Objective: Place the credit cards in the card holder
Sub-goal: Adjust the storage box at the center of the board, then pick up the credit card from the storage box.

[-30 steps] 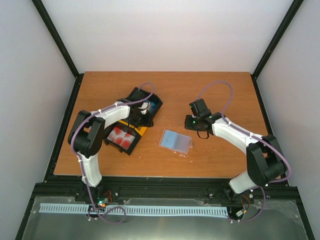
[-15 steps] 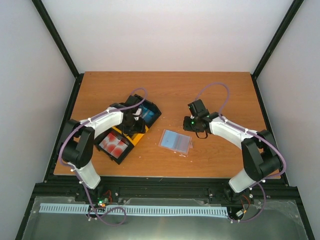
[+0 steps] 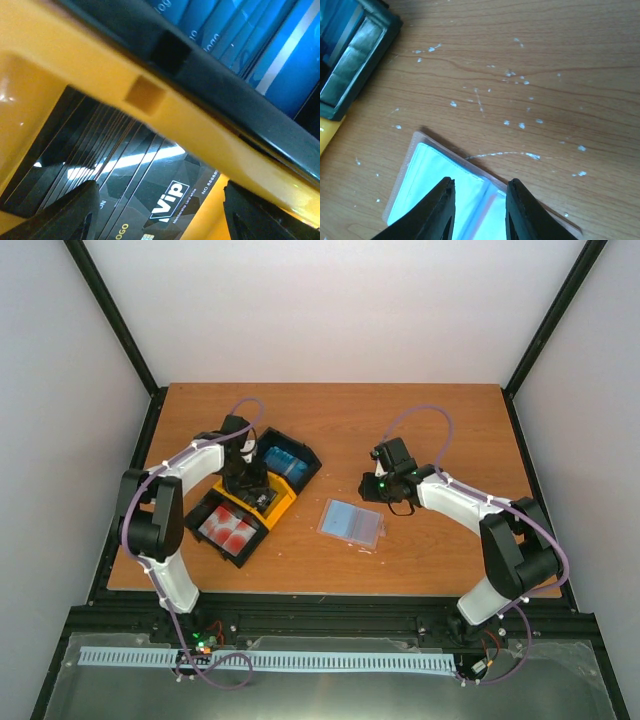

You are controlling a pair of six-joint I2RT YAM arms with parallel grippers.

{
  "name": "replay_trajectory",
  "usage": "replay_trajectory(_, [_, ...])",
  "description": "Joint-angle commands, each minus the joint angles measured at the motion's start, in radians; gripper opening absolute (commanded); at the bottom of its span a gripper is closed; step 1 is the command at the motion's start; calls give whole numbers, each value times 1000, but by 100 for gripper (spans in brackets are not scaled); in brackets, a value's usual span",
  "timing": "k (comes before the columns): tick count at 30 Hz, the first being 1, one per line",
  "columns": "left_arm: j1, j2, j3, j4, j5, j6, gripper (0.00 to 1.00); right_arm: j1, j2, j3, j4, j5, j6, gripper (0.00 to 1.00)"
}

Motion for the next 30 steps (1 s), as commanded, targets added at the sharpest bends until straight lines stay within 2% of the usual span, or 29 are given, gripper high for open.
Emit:
replay_trajectory(1, [10,50,49,10,42,126,69,26,9,3,37,-48,-86,30])
replay_trajectory(5, [10,73,58,5,90,153,64,59,32,20,40,-60,-112,30])
replay_trajectory(11, [10,94,77,-10,139,146,49,109,82,77,27,-65,-155,30])
replay_trajectory(14, [10,96,89,-18,157,142,45,119,99,95,21,-63,-165,30])
replay_trajectory(18, [10,95,100,-25,177,129,45,121,105,101,18,-57,-170,30])
replay_trajectory(22, [10,96,109,-20,80,124,56,121,106,95,18,-54,-171,30])
replay_trajectory(30, [10,145,105,4,57,156,58,131,118,101,15,-76,-207,31])
